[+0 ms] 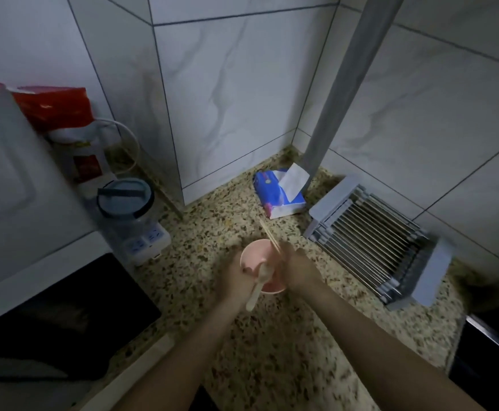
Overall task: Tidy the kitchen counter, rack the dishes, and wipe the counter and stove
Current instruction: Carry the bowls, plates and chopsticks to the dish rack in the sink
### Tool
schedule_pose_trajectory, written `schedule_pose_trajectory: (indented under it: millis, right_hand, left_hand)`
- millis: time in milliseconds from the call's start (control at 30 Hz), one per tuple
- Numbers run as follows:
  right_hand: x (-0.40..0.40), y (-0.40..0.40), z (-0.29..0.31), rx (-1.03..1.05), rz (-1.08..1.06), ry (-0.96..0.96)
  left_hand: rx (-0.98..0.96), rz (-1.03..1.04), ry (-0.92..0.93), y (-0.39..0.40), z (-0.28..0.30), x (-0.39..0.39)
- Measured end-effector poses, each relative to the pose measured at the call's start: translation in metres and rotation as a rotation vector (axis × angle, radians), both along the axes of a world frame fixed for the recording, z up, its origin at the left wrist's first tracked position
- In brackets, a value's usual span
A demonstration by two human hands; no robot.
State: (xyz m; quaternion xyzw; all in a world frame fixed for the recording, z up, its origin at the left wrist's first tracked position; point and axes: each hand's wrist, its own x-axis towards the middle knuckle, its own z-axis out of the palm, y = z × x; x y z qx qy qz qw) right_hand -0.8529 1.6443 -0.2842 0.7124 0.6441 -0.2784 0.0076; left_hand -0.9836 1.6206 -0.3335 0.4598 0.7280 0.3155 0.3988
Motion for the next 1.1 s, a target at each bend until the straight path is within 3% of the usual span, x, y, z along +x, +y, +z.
schedule_pose_trajectory:
  millis: [133,200,333,533,767,933,1100]
  right_hand:
    - [0.003,-0.003,-0.007,0.101,-0.016,-0.162]
    - [0.016,-0.006,-0.008,0.194,-0.063,-0.15]
    - [0.047,-0.017,-0.001,0.289,-0.274,0.125]
    - [0.102,-0.051,0.019,0.383,-0.389,0.432]
    - [0.174,-0.123,0.05,0.38,-0.626,0.554]
    - [0.221,-0.232,0.071,0.343,-0.806,0.785]
    - [0.279,-0.366,0.097,0.431,-1.045,0.983]
  left_hand:
    - [0.024,0.019,0.022,0.001,-0.002,0.003]
    - [0.04,0.01,0.019,0.001,0.0,0.004]
    - [0.054,-0.017,-0.039,0.0,0.008,0.016]
    - [0.077,-0.095,-0.119,-0.011,0.029,0.053]
    - [0.124,-0.225,-0.137,-0.06,0.067,0.111]
    - [0.072,-0.356,-0.185,-0.132,0.091,0.157]
    - [0.015,-0.457,-0.224,-0.233,0.114,0.229]
